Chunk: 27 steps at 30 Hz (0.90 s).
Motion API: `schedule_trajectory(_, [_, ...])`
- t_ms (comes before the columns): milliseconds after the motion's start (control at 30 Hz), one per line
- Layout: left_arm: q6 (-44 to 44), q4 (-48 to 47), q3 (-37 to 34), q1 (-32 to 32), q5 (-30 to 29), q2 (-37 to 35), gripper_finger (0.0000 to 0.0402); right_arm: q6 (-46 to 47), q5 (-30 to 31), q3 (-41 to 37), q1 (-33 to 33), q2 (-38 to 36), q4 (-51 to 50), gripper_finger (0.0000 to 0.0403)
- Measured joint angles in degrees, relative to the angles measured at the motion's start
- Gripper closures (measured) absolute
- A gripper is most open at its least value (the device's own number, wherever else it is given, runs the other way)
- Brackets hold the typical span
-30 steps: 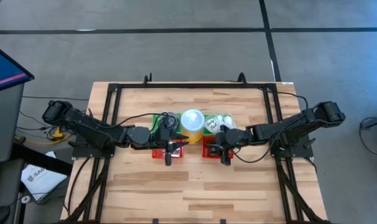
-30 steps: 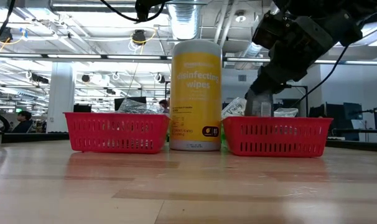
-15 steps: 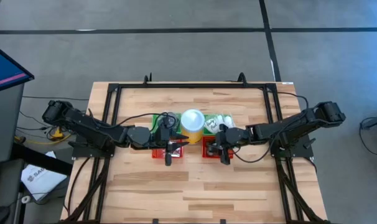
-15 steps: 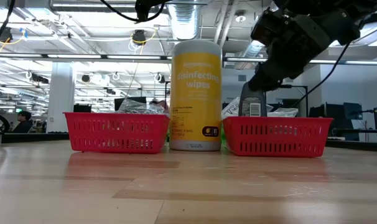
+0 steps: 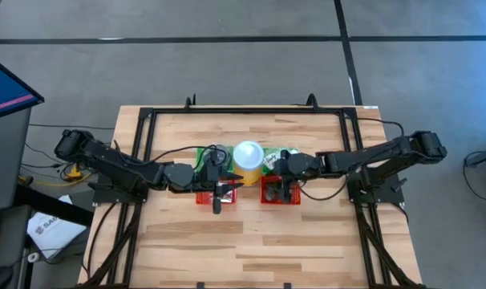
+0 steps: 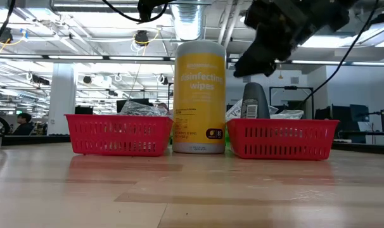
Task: Pick & Place Travel size toiletries
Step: Return to Home Position
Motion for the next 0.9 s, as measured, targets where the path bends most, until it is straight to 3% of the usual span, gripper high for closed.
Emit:
schedule_trajectory(267, [0.73,-0.48,0.0,0.0,-0.01,0.0,0.0321,-2.25,0.24,0.49,0.54,-8.66,-2.16,0.0255])
schedule_trajectory(467, [2.38,0.05,-3.05,0.52,-0.26,-1.06,0.0321,-4.23,4.05,0.49,3.86,-15.88,-4.03,0.0252])
schedule_trajectory(700, [0.6,1.91,-10.64,0.87,-1.2,-10.13,0.0321,-5.11,16.57,-0.91,10.8,-20.53,-7.32,0.0248])
schedule_trajectory(900, [-0.2,7.86,-20.47,0.76,-3.23,-19.61,0.0321,-1.07,21.9,-8.17,15.43,-28.02,-6.87,0.0256])
